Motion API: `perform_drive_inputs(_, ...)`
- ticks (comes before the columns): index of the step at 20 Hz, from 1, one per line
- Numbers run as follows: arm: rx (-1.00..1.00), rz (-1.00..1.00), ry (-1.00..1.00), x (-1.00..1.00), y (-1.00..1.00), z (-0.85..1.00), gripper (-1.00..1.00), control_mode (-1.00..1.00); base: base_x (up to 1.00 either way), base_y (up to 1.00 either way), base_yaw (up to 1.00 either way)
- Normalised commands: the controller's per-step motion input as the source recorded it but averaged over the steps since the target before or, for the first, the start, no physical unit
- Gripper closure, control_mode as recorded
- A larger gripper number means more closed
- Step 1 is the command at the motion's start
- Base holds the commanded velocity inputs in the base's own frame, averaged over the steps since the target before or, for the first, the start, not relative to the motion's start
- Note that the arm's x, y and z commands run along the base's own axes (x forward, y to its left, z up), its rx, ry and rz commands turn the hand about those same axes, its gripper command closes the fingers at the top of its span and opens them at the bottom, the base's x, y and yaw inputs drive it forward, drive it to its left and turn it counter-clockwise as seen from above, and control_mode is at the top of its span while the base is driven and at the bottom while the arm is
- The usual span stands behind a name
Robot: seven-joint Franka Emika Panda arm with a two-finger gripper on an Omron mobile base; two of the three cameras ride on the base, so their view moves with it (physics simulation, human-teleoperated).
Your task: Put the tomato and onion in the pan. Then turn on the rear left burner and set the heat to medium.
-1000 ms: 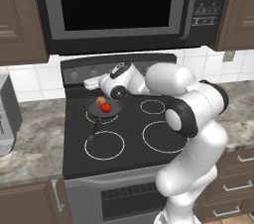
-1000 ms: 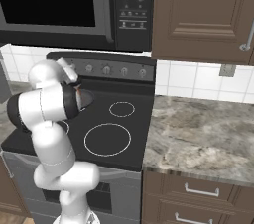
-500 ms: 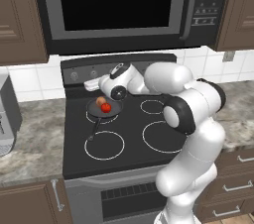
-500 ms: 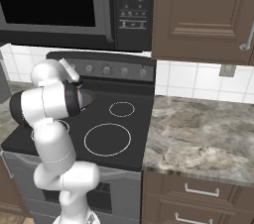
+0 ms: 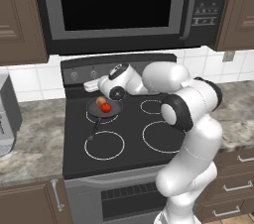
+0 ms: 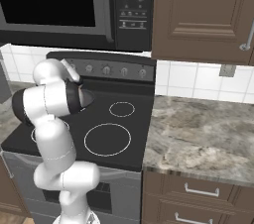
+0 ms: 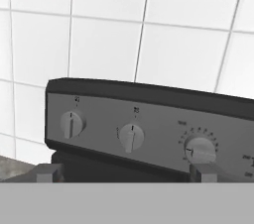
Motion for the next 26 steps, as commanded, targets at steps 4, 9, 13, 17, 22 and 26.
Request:
perform_drive_inputs(4, 0.0, 0.0, 0.0, 0.15, -0.04, -0.13, -1.0, -1.0, 0.0, 0.0, 0.0)
perform_drive_inputs(9, 0.0, 0.0, 0.0, 0.21, -0.04, -0.16, -1.0, -1.0, 0.0, 0.0, 0.0)
perform_drive_inputs(13, 0.0, 0.0, 0.0, 0.31, -0.01, -0.2, -1.0, -1.0, 0.0, 0.0, 0.0)
perform_drive_inputs(17, 0.0, 0.0, 0.0, 0.32, 0.0, -0.19, -1.0, -1.0, 0.0, 0.0, 0.0)
perform_drive_inputs(22, 0.0, 0.0, 0.0, 0.4, 0.0, -0.11, -1.0, -1.0, 0.0, 0.0, 0.0)
perform_drive_inputs(26, 0.0, 0.0, 0.0, 0.39, 0.0, -0.1, -1.0, -1.0, 0.0, 0.0, 0.0)
